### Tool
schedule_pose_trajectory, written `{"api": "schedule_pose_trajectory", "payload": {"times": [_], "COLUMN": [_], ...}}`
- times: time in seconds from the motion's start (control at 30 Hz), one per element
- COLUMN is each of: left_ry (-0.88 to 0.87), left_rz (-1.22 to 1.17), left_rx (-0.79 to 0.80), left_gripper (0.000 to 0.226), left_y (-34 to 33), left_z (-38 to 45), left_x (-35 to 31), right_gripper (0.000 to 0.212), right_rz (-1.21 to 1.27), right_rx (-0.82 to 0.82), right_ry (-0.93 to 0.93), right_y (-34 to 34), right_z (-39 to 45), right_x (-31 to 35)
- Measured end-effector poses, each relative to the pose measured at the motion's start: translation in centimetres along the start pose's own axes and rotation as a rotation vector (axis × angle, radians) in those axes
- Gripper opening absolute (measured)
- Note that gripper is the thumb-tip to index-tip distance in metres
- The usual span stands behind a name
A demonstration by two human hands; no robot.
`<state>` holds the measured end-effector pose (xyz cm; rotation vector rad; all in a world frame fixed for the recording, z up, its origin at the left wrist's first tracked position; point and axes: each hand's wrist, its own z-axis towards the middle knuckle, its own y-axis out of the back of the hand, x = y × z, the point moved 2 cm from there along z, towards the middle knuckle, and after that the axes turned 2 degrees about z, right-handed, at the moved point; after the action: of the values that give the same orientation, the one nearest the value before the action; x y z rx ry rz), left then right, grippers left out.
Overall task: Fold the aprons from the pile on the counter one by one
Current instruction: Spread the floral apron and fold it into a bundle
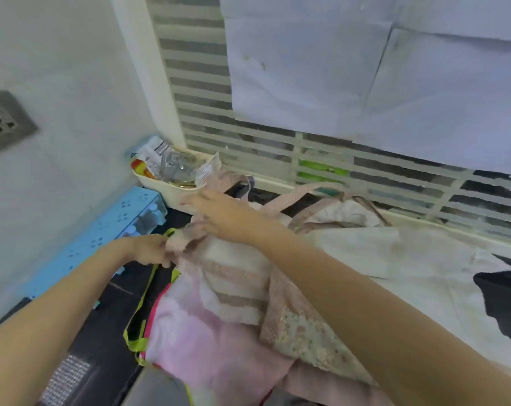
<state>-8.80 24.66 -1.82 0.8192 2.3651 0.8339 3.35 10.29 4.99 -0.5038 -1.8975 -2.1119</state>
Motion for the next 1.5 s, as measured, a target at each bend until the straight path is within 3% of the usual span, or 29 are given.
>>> {"api": "schedule_pose_trajectory", "payload": {"times": [0.1, 0.23, 0.33, 0.47, 0.53, 0.6, 0.67, 0.73, 0.83, 0.93, 1.0, 1.03, 1.1, 1.13, 1.17, 1.23, 1.3, 1.43, 1.5], "left_ry": [0.048, -0.058, -0.168, -0.315, -0.347, -0.336, -0.303, -0.355, -0.402, -0.442, -0.394, -0.360, -0.269, -0.234, -0.215, -0.220, -0.242, -0.220, -0.157], "left_rz": [-0.068, -0.025, 0.059, 0.304, 0.308, 0.025, -0.336, -0.302, -0.212, -0.588, -0.876, -0.882, -0.678, -0.578, -0.514, -0.415, -0.289, -0.222, -0.202], "left_rx": [0.033, -0.246, -0.184, -0.051, 0.033, 0.161, 0.236, 0.203, 0.135, 0.131, 0.081, -0.005, -0.212, -0.296, -0.339, -0.374, -0.423, -0.523, -0.532], "left_gripper": [0.043, 0.034, 0.035, 0.069, 0.078, 0.076, 0.061, 0.048, 0.027, 0.013, 0.012, 0.007, 0.017, 0.023, 0.025, 0.022, 0.016, 0.027, 0.032], "left_y": [-0.9, -0.9, -2.9, -7.4, -9.8, -11.1, -11.5, -11.9, -12.4, -10.5, -8.8, -8.2, -7.7, -7.8, -8.0, -8.9, -9.3, -9.7, -10.2], "left_z": [-0.4, 1.4, 3.1, 4.0, 4.0, 4.4, 4.5, 5.0, 5.6, 5.3, 5.1, 5.4, 6.3, 6.6, 6.9, 7.4, 7.4, 7.5, 7.3], "left_x": [2.1, 0.4, -2.4, -5.8, -7.4, -9.2, -11.4, -13.4, -15.6, -16.8, -16.9, -16.8, -16.7, -16.7, -16.8, -17.5, -18.1, -17.9, -18.0], "right_gripper": [0.060, 0.051, 0.057, 0.079, 0.063, 0.034, 0.014, 0.008, 0.030, 0.038, 0.028, 0.031, 0.046, 0.039, 0.036, 0.051, 0.041, 0.048, 0.054], "right_rz": [0.011, -0.102, -0.002, 0.056, 0.074, 0.131, 0.249, 0.332, 0.265, 0.220, 0.228, 0.265, 0.336, 0.350, 0.340, 0.279, 0.290, 0.802, 0.789], "right_rx": [0.230, 0.581, 0.606, 0.580, 0.577, 0.411, 0.130, 0.040, 0.261, 0.474, 0.476, 0.428, 0.388, 0.454, 0.583, 0.826, 0.957, 0.796, 0.824], "right_ry": [-0.350, -0.649, -0.751, -0.794, -0.753, -0.729, -0.735, -0.736, -0.772, -0.891, -0.941, -0.959, -1.012, -1.035, -1.061, -1.143, -1.185, -1.316, -1.284], "right_y": [-3.6, -7.0, -9.4, -10.8, -10.6, -9.4, -8.0, -7.0, -6.7, -6.6, -6.5, -6.1, -4.5, -3.7, -2.9, -1.9, -1.3, -1.9, -2.5], "right_z": [-1.9, -6.8, -10.5, -13.4, -13.9, -14.2, -14.4, -14.5, -16.1, -20.3, -22.8, -23.8, -25.6, -26.1, -26.7, -28.5, -29.5, -29.7, -29.4], "right_x": [-3.8, -8.0, -9.5, -10.0, -10.0, -10.2, -10.4, -10.5, -11.1, -12.6, -13.5, -13.8, -14.5, -14.5, -14.5, -15.0, -15.3, -15.4, -15.6]}}
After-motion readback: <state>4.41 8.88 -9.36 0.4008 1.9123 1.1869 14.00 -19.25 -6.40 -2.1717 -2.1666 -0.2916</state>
